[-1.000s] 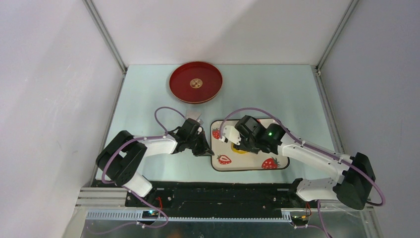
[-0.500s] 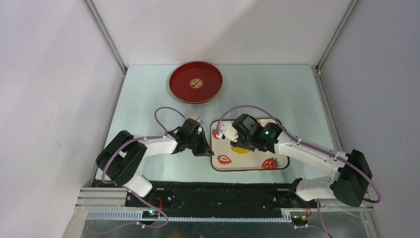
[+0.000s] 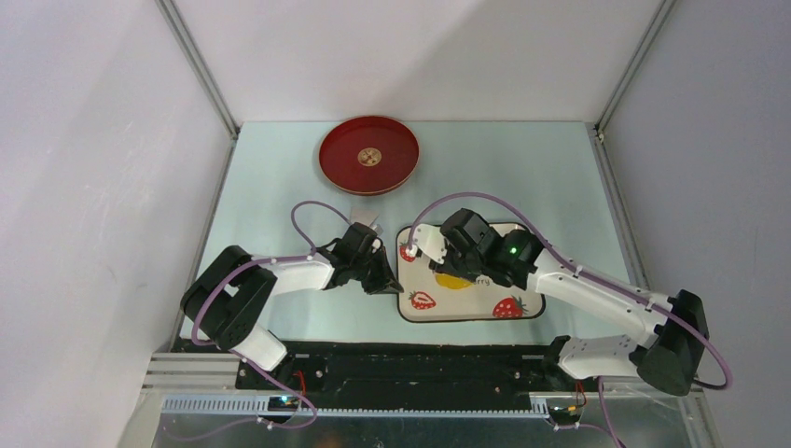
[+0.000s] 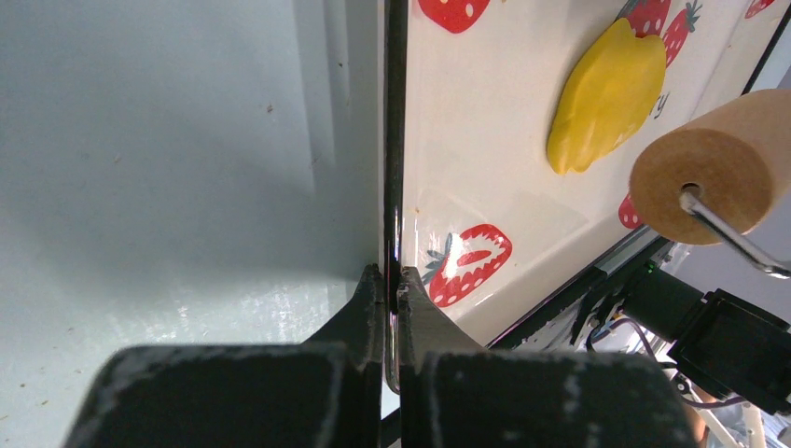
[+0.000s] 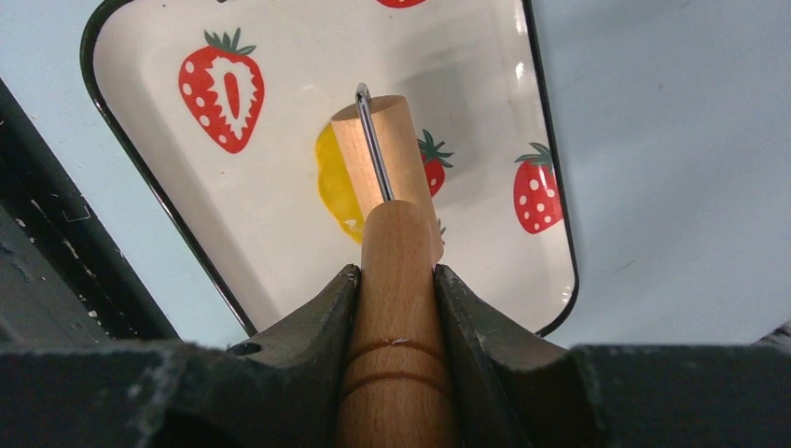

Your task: Roll out the dumpling wrappers from the dough

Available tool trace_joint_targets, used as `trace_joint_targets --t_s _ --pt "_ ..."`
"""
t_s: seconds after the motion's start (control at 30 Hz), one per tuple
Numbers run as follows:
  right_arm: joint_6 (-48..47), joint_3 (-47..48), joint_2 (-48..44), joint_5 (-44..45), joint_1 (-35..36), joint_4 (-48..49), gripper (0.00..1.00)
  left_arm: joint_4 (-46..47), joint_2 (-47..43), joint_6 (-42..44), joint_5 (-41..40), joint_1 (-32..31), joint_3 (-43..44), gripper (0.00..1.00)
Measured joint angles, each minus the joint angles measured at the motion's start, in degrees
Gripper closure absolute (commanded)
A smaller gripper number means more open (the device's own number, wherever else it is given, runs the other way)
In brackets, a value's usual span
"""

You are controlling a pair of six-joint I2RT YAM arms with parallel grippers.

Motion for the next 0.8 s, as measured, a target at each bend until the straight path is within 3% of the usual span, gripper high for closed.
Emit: trace_joint_targets --t_s 0.33,0.8 --pt "0.02 -1.05 5.70 -3.34 0.20 1.57 1.00 -0.02 0.00 0.00 0.00 0.00 0.00 1.00" --pt "0.44 -9.14 0.33 -5.60 -2.32 11.26 1.00 0.00 0.00 0.00 0.02 0.00 0.00 1.00"
